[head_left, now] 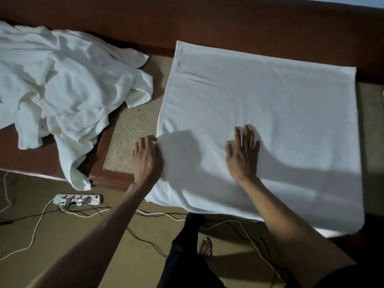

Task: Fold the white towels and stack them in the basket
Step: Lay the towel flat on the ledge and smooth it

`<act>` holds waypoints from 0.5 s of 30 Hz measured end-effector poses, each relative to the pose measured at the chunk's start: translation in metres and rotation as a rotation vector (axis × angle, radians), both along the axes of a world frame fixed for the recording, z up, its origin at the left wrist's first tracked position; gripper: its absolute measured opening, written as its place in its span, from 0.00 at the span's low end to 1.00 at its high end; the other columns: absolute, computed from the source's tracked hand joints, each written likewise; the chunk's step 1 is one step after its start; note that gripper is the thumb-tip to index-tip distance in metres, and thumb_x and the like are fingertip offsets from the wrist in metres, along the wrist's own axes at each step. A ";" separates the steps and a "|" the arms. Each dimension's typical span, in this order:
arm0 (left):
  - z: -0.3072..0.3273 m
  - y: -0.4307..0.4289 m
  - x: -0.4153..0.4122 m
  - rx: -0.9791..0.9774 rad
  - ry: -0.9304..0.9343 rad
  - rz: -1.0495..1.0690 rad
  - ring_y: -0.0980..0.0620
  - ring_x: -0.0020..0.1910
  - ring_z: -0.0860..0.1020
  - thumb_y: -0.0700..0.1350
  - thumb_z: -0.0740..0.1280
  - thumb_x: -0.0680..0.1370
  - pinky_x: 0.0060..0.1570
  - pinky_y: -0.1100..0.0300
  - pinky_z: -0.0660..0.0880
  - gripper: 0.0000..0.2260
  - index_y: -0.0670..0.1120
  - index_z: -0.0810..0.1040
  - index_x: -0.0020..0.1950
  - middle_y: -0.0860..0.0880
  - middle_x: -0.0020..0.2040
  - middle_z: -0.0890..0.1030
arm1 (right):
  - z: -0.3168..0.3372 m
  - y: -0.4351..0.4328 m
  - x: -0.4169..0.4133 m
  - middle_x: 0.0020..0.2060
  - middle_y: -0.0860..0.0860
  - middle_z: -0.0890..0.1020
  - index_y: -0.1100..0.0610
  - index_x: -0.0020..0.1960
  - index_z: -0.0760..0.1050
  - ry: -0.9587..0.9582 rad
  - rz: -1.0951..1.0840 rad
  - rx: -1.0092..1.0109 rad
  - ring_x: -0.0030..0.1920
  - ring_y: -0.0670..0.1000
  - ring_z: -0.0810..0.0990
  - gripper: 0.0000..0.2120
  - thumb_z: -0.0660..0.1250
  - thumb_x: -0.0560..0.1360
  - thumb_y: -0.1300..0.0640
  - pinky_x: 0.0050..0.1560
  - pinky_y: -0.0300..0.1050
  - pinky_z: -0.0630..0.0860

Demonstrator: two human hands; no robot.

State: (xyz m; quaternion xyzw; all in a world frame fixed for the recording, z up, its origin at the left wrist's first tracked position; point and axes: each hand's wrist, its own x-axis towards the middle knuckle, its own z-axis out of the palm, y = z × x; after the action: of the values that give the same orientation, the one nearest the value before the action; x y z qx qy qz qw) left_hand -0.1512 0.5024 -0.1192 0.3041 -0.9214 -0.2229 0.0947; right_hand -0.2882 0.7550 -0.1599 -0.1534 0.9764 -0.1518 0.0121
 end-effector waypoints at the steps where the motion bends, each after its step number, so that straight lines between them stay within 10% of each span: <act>1: -0.001 0.004 0.018 0.022 -0.041 0.041 0.38 0.51 0.74 0.45 0.60 0.83 0.51 0.44 0.68 0.07 0.43 0.73 0.57 0.40 0.52 0.78 | 0.001 0.004 0.017 0.79 0.61 0.60 0.58 0.80 0.61 0.000 0.007 -0.002 0.80 0.62 0.58 0.29 0.51 0.84 0.45 0.75 0.66 0.56; 15: 0.004 0.007 0.096 0.035 -0.229 0.213 0.37 0.61 0.69 0.60 0.63 0.82 0.60 0.41 0.67 0.18 0.48 0.81 0.61 0.40 0.60 0.73 | -0.004 0.041 0.101 0.80 0.56 0.60 0.53 0.80 0.62 0.069 0.028 0.034 0.81 0.57 0.56 0.27 0.52 0.85 0.42 0.77 0.63 0.56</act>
State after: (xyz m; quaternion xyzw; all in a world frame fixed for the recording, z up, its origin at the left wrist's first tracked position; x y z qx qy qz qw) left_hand -0.0556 0.5096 -0.1154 0.4250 -0.8847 -0.1913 0.0068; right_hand -0.1874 0.7965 -0.1640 -0.1719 0.9764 -0.1295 -0.0171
